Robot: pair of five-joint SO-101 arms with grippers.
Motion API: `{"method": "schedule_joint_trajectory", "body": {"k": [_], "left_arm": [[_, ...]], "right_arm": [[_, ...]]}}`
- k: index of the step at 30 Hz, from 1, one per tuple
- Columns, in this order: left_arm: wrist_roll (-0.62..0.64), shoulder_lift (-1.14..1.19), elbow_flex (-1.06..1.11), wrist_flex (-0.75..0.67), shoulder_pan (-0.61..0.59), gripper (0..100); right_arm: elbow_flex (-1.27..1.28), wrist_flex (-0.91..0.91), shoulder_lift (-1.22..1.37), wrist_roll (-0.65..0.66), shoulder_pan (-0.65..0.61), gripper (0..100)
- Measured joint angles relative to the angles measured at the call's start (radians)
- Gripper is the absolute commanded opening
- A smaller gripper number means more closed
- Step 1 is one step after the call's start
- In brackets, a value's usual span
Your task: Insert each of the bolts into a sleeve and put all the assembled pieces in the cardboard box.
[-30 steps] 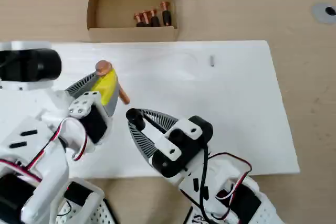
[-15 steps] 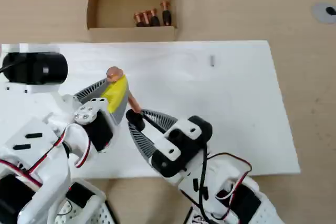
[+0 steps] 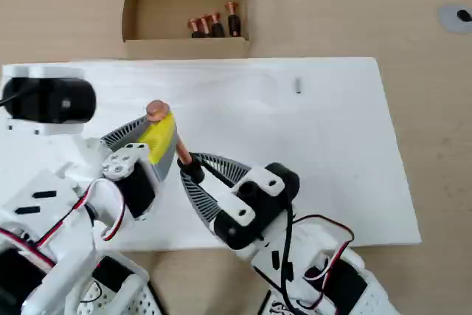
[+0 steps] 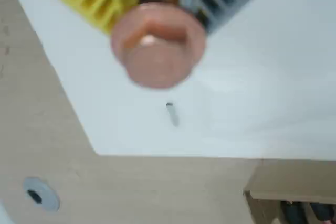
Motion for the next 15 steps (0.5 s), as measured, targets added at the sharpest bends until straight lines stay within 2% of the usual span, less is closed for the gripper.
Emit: {"method": "schedule_joint_trajectory", "body": {"k": [15], "left_arm": [[0.003, -0.005, 0.028, 0.028, 0.006, 0]], "right_arm": [[0.000, 0.000, 0.000, 0.000, -0.002, 0.9]]}}
